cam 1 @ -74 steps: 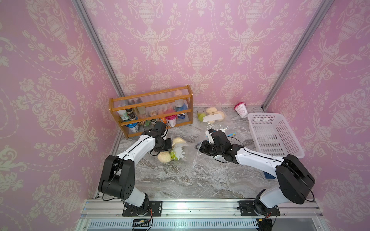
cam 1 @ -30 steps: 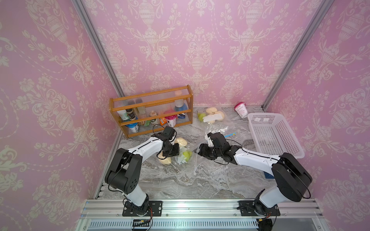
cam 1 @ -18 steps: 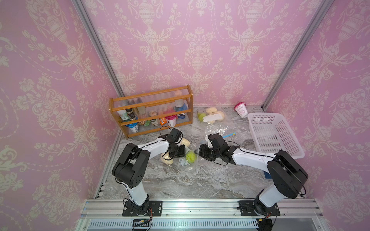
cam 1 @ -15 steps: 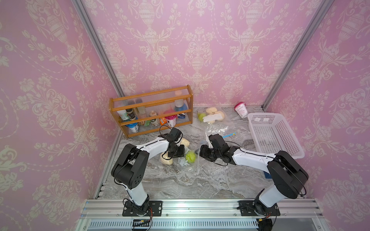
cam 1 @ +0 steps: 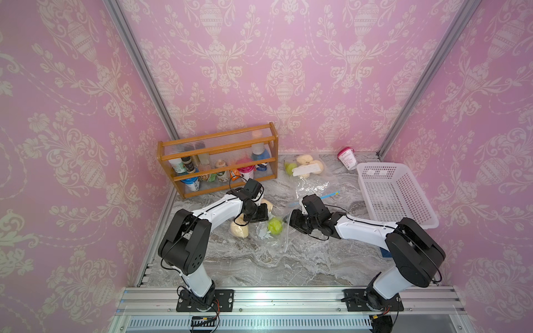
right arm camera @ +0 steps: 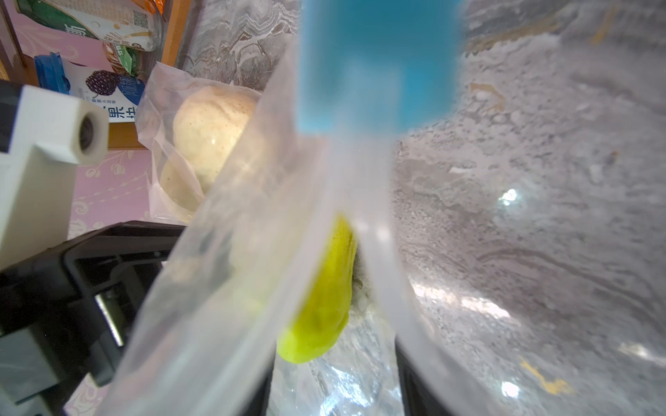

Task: Open the zip-top bag and take out the pear
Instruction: Pick up the pear from the zipper food storage bag.

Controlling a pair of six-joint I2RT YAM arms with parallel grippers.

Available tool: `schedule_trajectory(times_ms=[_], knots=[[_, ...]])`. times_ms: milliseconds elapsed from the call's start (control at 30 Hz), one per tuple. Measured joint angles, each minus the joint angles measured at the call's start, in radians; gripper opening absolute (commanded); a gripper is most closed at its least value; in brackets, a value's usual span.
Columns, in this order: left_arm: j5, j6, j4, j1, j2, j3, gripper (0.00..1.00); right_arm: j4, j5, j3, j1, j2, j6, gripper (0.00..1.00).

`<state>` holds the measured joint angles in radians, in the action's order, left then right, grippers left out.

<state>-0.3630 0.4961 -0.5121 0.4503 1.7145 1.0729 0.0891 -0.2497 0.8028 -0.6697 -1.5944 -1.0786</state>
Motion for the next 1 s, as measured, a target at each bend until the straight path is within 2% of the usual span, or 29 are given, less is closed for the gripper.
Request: schedule_trajectory(times_ms=[267,567,1000], knots=[[-0.042,0.023,0.050,0.058,0.055,0.000,0.26,0.039,0.014,-0.015,0.000,0.000,-0.066,0.62],[-0.054,0.049,0.088,0.092,0.076,0.000,0.26,0.053,0.023,-0.024,-0.009,-0.027,-0.102,0.63],[-0.055,0.075,0.132,0.098,0.076,-0.006,0.25,-0.162,0.084,0.074,-0.093,-0.034,0.012,0.63]])
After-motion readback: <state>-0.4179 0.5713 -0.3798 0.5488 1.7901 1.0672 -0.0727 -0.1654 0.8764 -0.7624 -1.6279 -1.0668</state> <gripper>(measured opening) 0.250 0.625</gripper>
